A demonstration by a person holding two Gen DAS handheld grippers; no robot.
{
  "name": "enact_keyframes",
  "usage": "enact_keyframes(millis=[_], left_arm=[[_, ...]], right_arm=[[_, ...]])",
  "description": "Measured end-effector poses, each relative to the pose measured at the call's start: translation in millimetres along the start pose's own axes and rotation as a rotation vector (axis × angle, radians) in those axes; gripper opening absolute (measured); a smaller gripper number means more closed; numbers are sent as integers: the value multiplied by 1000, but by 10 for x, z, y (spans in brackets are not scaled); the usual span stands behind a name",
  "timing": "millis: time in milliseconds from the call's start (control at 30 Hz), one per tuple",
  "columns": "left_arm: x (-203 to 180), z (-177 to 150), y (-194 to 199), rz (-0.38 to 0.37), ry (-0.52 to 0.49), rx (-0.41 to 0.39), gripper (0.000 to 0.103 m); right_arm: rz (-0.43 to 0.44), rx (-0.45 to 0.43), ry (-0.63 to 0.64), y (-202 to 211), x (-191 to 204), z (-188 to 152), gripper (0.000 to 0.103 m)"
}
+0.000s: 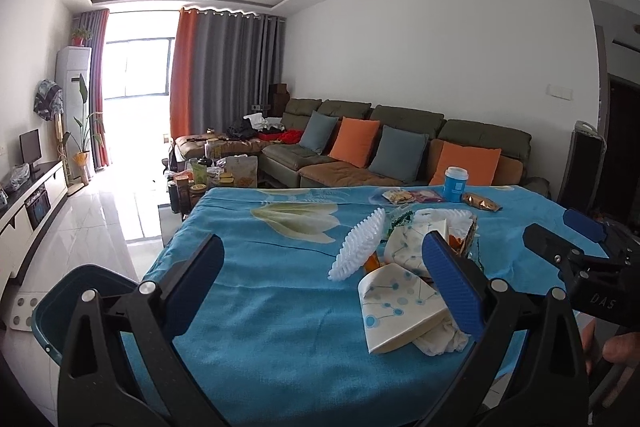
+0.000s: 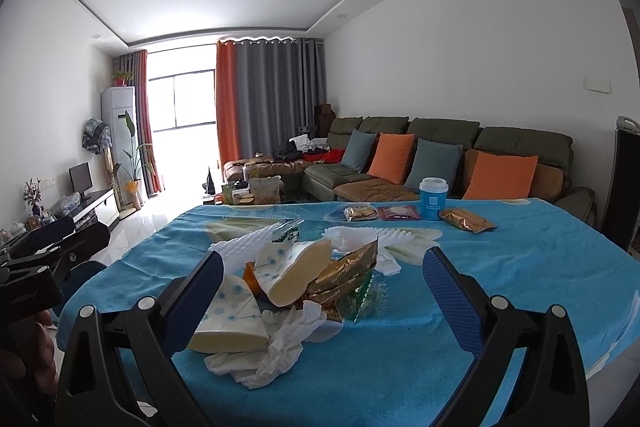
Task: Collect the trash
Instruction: 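Grasp the white foam net with the left gripper while the right gripper grasps the dotted paper cup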
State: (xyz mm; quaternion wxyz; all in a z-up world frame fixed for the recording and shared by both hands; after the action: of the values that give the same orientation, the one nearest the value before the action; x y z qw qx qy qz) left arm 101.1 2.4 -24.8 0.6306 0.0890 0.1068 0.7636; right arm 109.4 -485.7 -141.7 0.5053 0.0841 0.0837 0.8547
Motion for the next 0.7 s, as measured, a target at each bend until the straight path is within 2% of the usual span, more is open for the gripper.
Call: enact_keyframes(millis=[367, 533, 633, 700], left_arm=[[-250, 79, -651, -23, -65, 73, 98], [-394, 27, -984, -52, -117, 146, 98], [-479, -26, -1192, -91, -136, 207, 98], [-525, -53, -1330, -90, -167, 232, 98]], right_arm=[[84, 61, -40, -438, -42, 55, 96], [137, 109, -89, -697, -42, 50, 96], [174, 143, -133, -850, -83, 20, 87], [202, 168, -163, -954, -89, 0, 78]])
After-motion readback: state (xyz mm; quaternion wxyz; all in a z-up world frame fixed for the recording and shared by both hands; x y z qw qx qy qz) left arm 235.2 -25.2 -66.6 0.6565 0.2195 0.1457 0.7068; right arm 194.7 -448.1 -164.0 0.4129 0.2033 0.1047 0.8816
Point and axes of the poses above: each gripper's, at about its wrist camera, not at the fingertips, and y roughly against the way its jaws point, x to its left, z to its top, the point moved 5 cm from there along -y, roughly the way its jaws point, and after that the axes turned 11 degrees about z, right-handed, at the moved point
